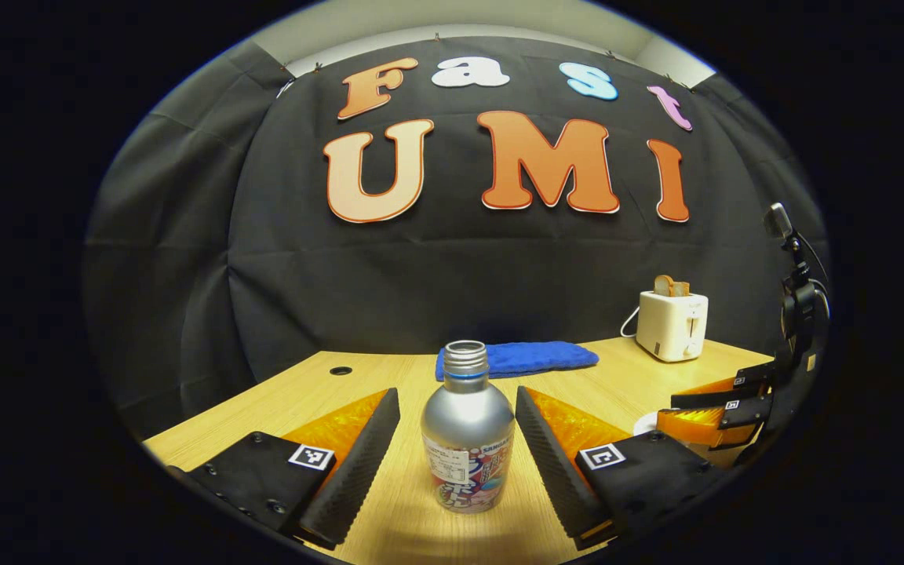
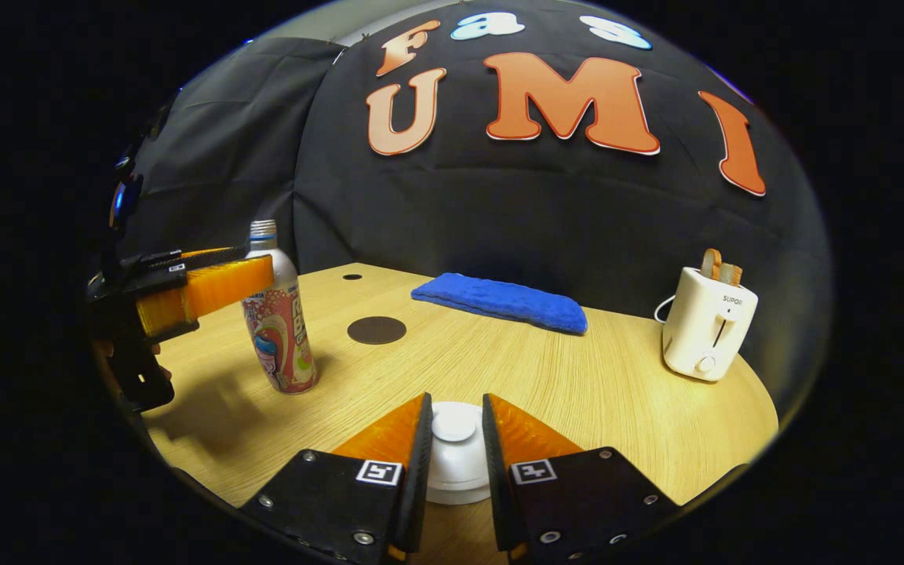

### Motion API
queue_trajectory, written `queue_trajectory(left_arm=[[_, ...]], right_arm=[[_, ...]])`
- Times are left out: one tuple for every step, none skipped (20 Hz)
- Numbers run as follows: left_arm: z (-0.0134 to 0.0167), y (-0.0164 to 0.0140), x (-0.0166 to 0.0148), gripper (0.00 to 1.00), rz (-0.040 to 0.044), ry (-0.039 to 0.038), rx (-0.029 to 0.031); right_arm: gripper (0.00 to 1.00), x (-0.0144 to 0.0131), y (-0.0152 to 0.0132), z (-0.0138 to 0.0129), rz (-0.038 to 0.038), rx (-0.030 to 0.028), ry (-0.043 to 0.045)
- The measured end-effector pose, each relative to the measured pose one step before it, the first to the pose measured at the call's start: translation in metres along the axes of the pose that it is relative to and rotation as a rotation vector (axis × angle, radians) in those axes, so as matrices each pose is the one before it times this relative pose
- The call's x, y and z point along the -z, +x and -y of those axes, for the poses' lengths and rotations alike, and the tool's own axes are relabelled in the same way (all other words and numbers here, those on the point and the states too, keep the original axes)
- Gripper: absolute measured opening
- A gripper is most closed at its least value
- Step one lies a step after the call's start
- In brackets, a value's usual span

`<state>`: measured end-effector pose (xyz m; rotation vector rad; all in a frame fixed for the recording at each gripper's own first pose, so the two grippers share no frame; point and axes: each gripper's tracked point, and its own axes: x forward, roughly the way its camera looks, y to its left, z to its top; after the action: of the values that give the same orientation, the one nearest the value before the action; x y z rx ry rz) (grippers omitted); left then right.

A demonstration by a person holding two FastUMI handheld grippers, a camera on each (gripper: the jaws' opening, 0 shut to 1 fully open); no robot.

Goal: Open the teacup lid with one hand, grasp the water bottle and pour water into the teacup with the other hand; after pouring, place the water bottle on the coaster and then close the teacup lid.

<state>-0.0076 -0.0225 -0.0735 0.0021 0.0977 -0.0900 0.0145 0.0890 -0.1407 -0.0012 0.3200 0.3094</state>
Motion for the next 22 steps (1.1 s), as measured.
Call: queue_trajectory(left_arm=[[0.00221,0.00110,0.00125,0.98,-0.00214,0.00435,0.00155],[0.00137,-0.00044,0.00089,0.98,-0.00328,0.00420,0.00157],[0.00143,-0.00039,0.00221,0.98,-0.00283,0.00299,0.00327],[0.00146,0.00052,0.00132,0.98,-0.00582,0.00298,0.00250],[0.00286,0.00054,0.00254,1.00,-0.00438,0.00209,0.00405],[0.00178,0.00036,0.00245,1.00,-0.00595,0.00192,0.00296],[0.00051,0.00114,0.00394,1.00,-0.00815,0.00117,0.00227],[-0.00035,0.00037,0.00283,0.98,-0.00885,0.00212,-0.00276],[0.00012,0.00217,0.00359,0.98,-0.00776,0.00213,-0.00247],[0.00051,0.00150,0.00227,0.98,-0.00986,0.00104,-0.00186],[-0.00019,0.00153,0.00509,1.00,-0.01183,-0.00154,-0.00285],[-0.00214,0.00261,0.00475,0.98,-0.01421,-0.00397,-0.00258],[0.00041,0.00193,0.00596,1.00,-0.01768,-0.00811,0.00059],[-0.00067,0.00210,0.00561,0.98,-0.01750,-0.00561,-0.00046],[-0.00002,0.00256,0.00568,0.98,-0.01840,-0.00725,-0.00146],[-0.00052,0.00373,0.00574,0.98,-0.01892,-0.00806,-0.00016],[-0.00188,0.00031,0.00647,0.98,-0.01676,-0.00733,-0.00249],[-0.00059,0.00171,0.00469,0.98,-0.01470,-0.00663,0.00240],[-0.00040,0.00252,0.00566,0.98,-0.01520,-0.00331,0.00236],[0.00037,0.00140,0.00516,0.98,-0.01817,-0.00337,0.00060],[0.00023,0.00093,0.00406,1.00,-0.01596,-0.00358,0.00058],[-0.00080,0.00066,0.00276,0.99,-0.01349,0.00051,0.00061]], right_arm=[[0.34,0.00012,0.00227,0.00077,0.00187,0.00286,-0.00567],[0.29,-0.00002,-0.00210,-0.00031,0.00001,-0.00104,-0.00501],[0.28,-0.00099,0.00073,0.00013,0.00033,0.00029,-0.00228],[0.26,0.00103,-0.00033,0.00136,-0.00205,-0.00035,0.00757],[0.25,-0.00037,0.00004,0.00035,-0.00156,-0.00028,0.01002],[0.24,-0.00063,-0.00073,0.00075,0.00079,-0.00062,0.00730],[0.24,-0.00312,-0.00131,0.00239,0.00697,0.00406,0.00298],[0.24,-0.00306,-0.00129,0.00196,0.00763,0.00416,0.00245],[0.24,-0.00377,-0.00172,0.00110,0.00974,0.00282,0.00105],[0.24,-0.00389,-0.00191,0.00181,0.01014,0.00294,0.00432],[0.24,-0.00242,-0.00258,0.00179,0.00434,-0.00192,0.00425],[0.24,-0.00293,-0.00318,0.00209,0.00867,0.00349,0.00472],[0.24,-0.00411,-0.00223,0.00385,0.00782,0.00729,0.00347],[0.24,-0.00260,-0.00283,0.00326,0.00747,0.00851,0.00013],[0.24,-0.00413,-0.00278,0.00544,0.00851,0.01214,0.00138],[0.19,-0.00280,-0.00367,0.00516,0.00752,0.00848,0.00256],[0.24,-0.00413,-0.00232,0.00438,0.00892,0.00992,0.00330],[0.24,-0.00216,-0.00228,0.00504,0.00544,0.00966,0.00335],[0.24,-0.00224,-0.00285,0.00557,0.00457,0.01197,0.00157],[0.24,-0.00123,-0.00186,0.00483,0.00512,0.01020,-0.00031],[0.23,-0.00185,-0.00216,0.00528,0.00536,0.01165,0.00092],[0.24,-0.00071,-0.00190,0.00466,0.00279,0.00941,0.00209]])
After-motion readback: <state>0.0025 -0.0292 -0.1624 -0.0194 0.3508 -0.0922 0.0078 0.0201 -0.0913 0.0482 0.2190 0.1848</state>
